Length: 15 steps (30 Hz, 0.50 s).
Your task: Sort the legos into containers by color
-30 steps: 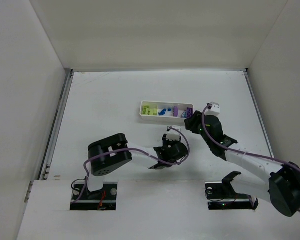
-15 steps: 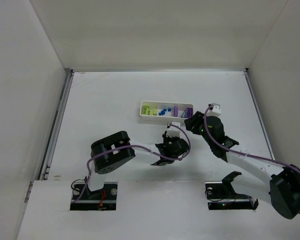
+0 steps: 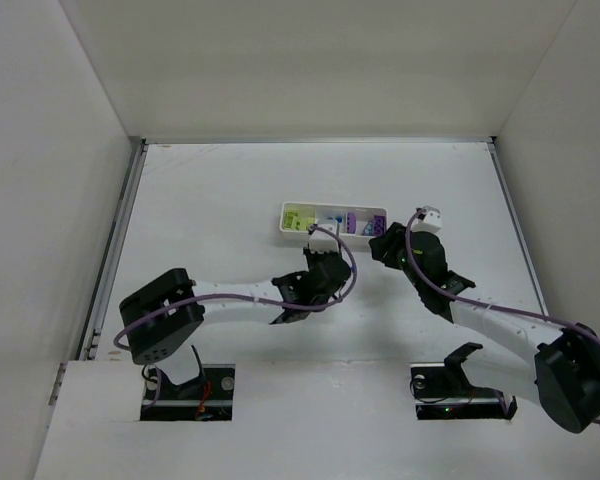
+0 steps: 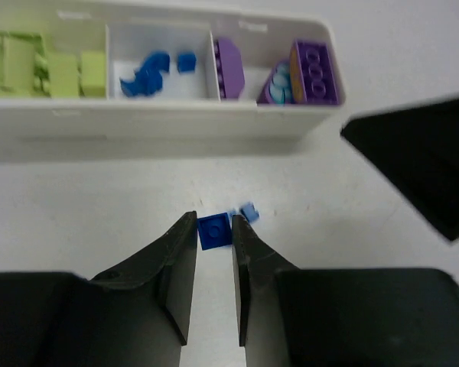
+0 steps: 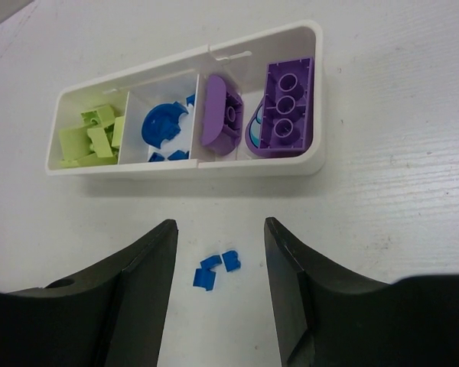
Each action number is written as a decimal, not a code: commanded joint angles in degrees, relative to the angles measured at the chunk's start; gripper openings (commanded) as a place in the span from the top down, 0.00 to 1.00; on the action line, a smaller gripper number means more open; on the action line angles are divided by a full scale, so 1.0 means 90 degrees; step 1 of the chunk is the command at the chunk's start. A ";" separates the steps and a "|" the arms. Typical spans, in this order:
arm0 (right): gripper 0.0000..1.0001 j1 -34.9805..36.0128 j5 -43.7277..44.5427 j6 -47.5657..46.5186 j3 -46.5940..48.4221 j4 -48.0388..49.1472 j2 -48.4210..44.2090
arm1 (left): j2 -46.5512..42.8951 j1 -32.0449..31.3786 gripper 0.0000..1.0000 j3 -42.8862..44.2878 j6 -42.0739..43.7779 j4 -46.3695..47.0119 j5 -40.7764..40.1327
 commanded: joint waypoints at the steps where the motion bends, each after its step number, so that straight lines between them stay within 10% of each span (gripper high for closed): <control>1: 0.45 -0.0022 0.0193 0.0001 0.0017 0.0344 0.0016 | -0.0002 0.0614 0.87 0.0326 0.0625 0.0465 0.0344; 15: 0.48 0.0329 0.0330 -0.0292 0.0290 0.0246 0.0475 | 0.1395 0.1895 0.73 0.1733 0.1027 0.0515 0.1431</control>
